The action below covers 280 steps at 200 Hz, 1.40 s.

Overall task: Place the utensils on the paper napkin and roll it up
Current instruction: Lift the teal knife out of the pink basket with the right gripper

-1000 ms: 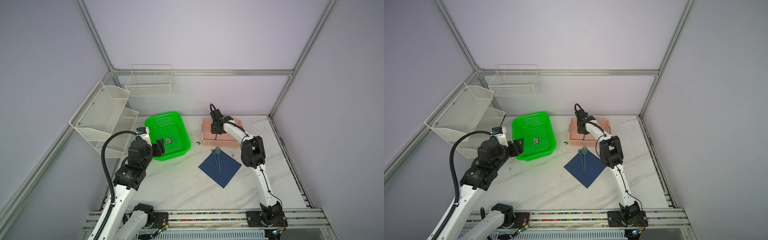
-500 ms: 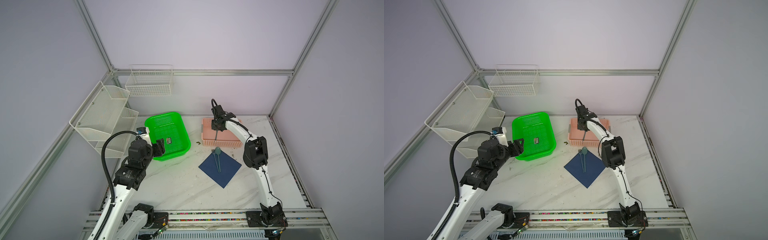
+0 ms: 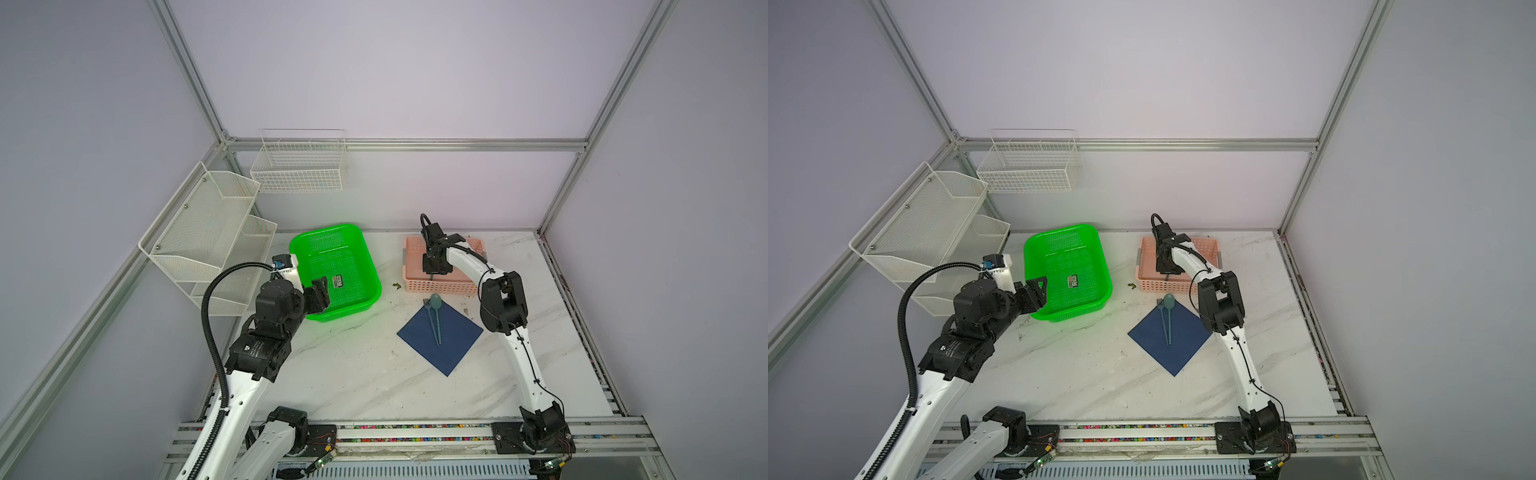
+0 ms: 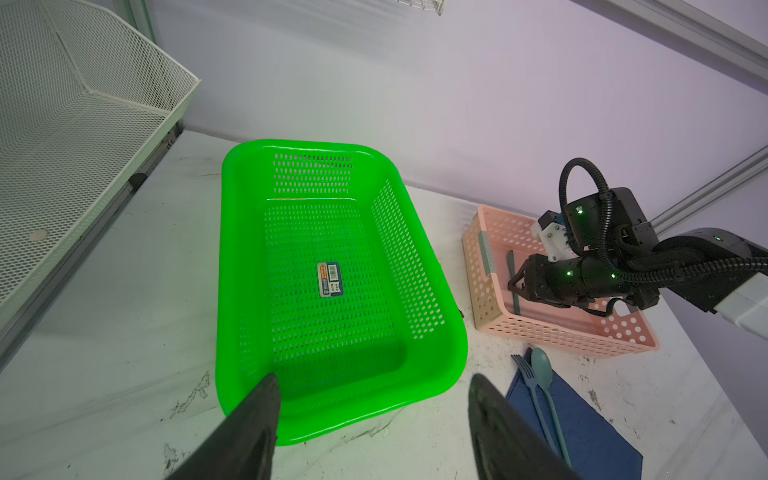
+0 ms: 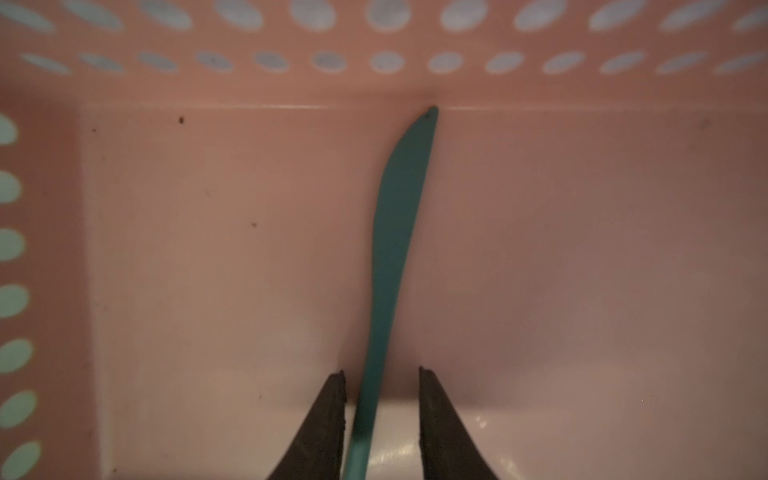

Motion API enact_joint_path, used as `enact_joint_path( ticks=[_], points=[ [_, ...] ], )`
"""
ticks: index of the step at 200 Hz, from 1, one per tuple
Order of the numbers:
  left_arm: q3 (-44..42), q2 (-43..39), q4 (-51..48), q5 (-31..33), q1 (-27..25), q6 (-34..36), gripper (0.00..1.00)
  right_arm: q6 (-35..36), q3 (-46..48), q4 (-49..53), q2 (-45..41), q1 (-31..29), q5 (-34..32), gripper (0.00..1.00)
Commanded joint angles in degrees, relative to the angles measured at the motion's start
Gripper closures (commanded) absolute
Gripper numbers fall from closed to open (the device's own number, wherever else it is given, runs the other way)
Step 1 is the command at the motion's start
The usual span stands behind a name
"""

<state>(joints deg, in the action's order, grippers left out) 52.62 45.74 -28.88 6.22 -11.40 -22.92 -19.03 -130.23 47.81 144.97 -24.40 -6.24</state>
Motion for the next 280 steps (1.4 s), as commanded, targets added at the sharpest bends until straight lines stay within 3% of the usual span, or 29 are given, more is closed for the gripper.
enact_joint_path(
  ticks=[1, 76, 172, 280],
  points=[
    [-1.9, -1.06, 0.87, 0.53, -0.2, 1.38, 0.3, -0.66, -3.22, 5.2, 1.57, 0.52, 1.33, 0.66],
    [-3.73, -3.15, 2.42, 1.88, -0.19, 1.57, 0.29, -0.13, -6.8, 14.22, 5.65, 0.53, 5.0, 0.67],
    [-4.18, -3.46, 3.11, 1.98, -0.11, 2.08, 0.3, 0.4, -9.69, 17.05, 6.89, 0.41, 0.9, 0.95],
    [-4.55, -3.2, 3.35, 2.31, -0.13, 1.81, 0.29, 1.1, -12.76, 13.98, -2.63, 0.18, -2.97, 0.95]
  ],
)
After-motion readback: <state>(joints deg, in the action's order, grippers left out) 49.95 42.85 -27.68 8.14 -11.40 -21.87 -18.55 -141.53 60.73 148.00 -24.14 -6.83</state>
